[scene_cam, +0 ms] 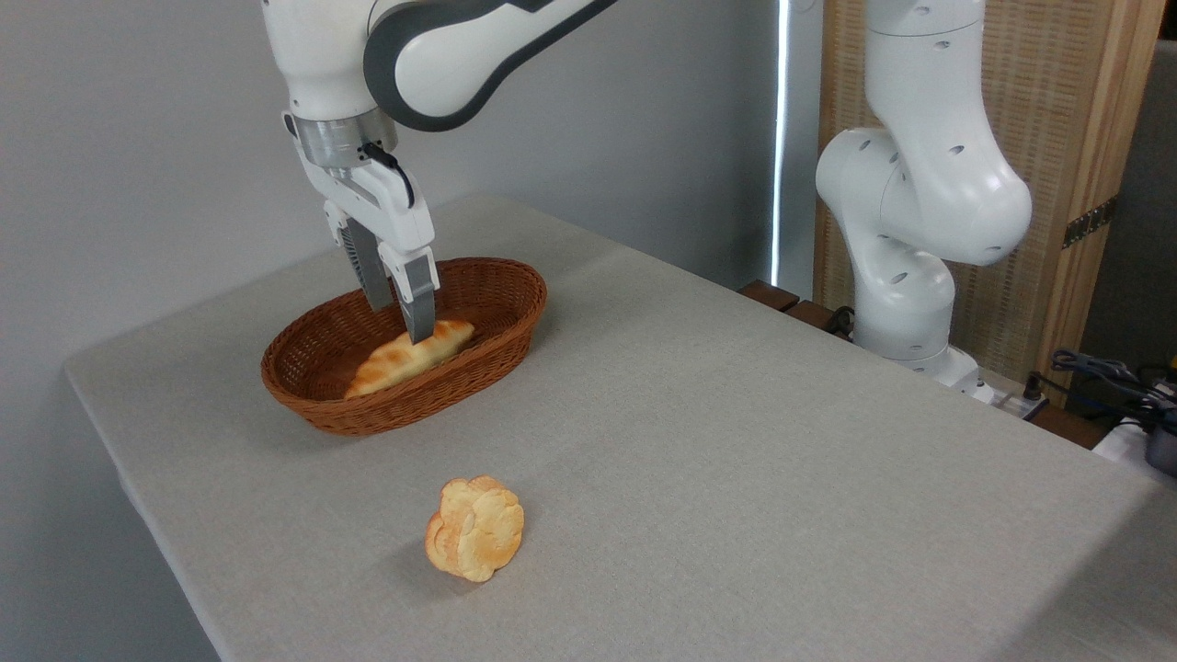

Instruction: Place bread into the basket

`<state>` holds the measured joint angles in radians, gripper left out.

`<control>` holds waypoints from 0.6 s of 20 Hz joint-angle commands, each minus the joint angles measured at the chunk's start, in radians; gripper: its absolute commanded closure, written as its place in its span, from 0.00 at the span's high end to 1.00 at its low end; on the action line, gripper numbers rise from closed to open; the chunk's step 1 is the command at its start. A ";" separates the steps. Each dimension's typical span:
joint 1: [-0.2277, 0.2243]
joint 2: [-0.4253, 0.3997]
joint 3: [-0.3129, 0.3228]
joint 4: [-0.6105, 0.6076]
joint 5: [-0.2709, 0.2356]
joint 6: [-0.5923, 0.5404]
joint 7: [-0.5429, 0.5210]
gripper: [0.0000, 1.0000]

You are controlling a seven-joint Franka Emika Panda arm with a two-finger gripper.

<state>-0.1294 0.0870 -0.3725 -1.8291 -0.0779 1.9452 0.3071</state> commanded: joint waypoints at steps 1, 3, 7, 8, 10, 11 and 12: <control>0.013 -0.058 0.017 0.013 0.020 -0.031 0.006 1.00; 0.020 -0.110 0.090 0.013 0.021 -0.081 0.109 1.00; 0.025 -0.133 0.202 0.112 0.023 -0.289 0.289 1.00; 0.025 -0.132 0.231 0.148 0.024 -0.342 0.318 1.00; 0.025 -0.133 0.338 0.201 0.023 -0.396 0.395 1.00; 0.025 -0.133 0.377 0.218 0.021 -0.408 0.432 1.00; 0.025 -0.133 0.407 0.229 0.021 -0.408 0.440 1.00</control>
<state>-0.0928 -0.0614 -0.0709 -1.6670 -0.0595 1.5862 0.6727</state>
